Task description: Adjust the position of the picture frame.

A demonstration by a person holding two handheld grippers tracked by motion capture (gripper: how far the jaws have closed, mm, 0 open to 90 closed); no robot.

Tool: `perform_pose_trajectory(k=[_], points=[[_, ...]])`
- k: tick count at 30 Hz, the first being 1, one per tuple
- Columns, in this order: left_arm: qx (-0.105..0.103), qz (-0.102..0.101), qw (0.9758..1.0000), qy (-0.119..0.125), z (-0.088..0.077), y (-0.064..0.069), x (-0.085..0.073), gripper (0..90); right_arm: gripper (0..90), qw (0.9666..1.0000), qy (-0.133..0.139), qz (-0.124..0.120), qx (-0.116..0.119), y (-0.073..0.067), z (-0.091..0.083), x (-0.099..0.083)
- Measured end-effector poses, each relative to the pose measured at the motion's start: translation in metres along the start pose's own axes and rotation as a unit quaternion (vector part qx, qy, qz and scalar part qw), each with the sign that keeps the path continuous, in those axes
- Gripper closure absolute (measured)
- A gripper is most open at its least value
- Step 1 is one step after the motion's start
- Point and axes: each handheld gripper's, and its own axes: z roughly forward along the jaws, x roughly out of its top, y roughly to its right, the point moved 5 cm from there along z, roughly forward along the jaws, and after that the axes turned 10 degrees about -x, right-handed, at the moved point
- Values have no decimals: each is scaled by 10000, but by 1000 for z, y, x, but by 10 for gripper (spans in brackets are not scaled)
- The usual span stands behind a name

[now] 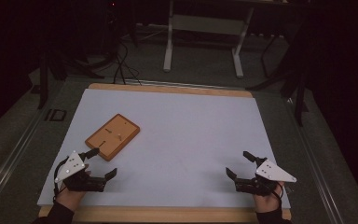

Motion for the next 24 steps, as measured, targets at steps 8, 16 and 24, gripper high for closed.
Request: perform_pose_trajectory(k=[8, 16, 24], points=[[-462, 244, 9984, 213, 0, 11, 7, 0, 115, 9999, -118, -43, 116, -5, -1, 2], [-848, -56, 9960, 278, 4, 23, 24, 0, 118, 9995, 21, -189, 264, -14, -3, 6], [-789, -30, 9968, 113, 4, 17, 47, 0, 126, 9994, 136, -64, 320, -14, -6, 10]])
